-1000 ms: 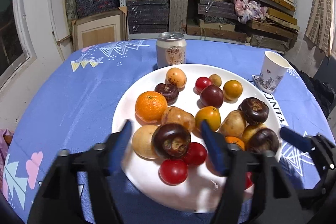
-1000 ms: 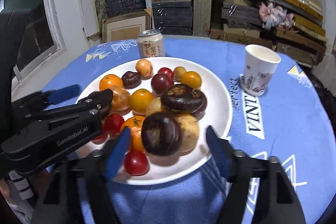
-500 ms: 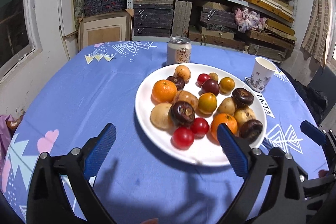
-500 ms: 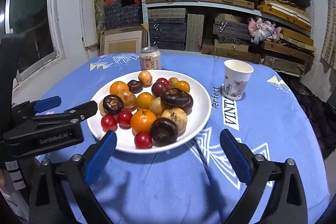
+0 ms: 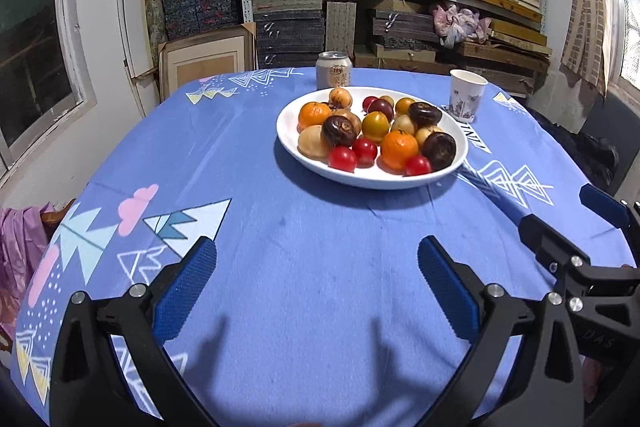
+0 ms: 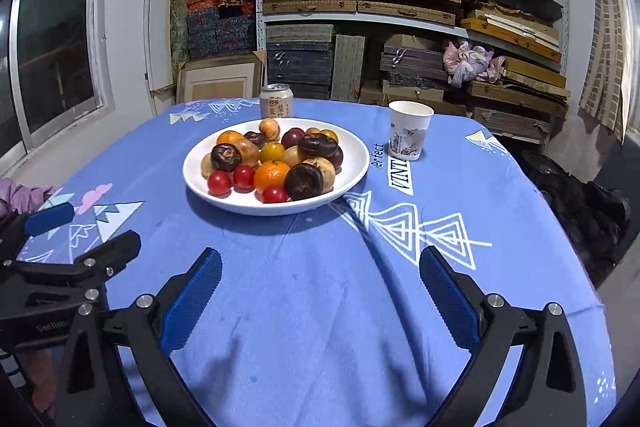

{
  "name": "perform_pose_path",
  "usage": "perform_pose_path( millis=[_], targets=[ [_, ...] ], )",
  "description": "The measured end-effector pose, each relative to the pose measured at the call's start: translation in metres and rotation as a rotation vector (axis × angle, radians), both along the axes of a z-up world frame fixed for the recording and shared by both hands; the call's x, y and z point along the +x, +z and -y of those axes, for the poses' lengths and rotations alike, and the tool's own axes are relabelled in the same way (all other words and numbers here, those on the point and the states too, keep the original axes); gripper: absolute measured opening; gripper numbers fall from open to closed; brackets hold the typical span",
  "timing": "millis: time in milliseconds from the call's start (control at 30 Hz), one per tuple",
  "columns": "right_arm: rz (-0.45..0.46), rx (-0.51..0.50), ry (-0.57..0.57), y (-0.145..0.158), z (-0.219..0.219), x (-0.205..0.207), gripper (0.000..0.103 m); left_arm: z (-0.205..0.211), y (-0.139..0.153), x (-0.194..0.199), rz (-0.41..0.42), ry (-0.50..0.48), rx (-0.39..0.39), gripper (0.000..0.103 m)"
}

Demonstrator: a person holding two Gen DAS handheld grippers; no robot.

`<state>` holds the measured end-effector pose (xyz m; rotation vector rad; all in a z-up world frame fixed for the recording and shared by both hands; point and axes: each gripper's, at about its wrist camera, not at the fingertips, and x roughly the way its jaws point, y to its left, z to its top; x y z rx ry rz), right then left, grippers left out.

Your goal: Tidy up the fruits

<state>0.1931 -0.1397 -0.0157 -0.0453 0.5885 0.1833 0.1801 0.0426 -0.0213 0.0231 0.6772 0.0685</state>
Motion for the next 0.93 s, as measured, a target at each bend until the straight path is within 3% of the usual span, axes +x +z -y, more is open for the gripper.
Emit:
perform_pose_path(
  millis=[333,567,733,933],
  targets=[
    [0.027,-0.006,0.004,-0.003,-0.001,-0.026,0.100,0.002,-0.007,-0.014,-0.034,-0.033,-0.028,0.099],
    [0.026,-0.018,0.013,-0.002,-0.004,-0.027,0.100,-0.004,-0.002,-0.020,0.022,-0.015,-0.066,0.099],
    [0.027,-0.015,0.011,-0.002,-0.004,-0.028,0.100,-0.002,-0.001,-0.019,0.014,-0.017,-0.033,0.099],
    [0.026,-0.006,0.012,0.000,-0.003,-0.028,0.100,-0.007,-0.002,-0.016,-0.006,0.006,-0.049,0.099]
  ],
)
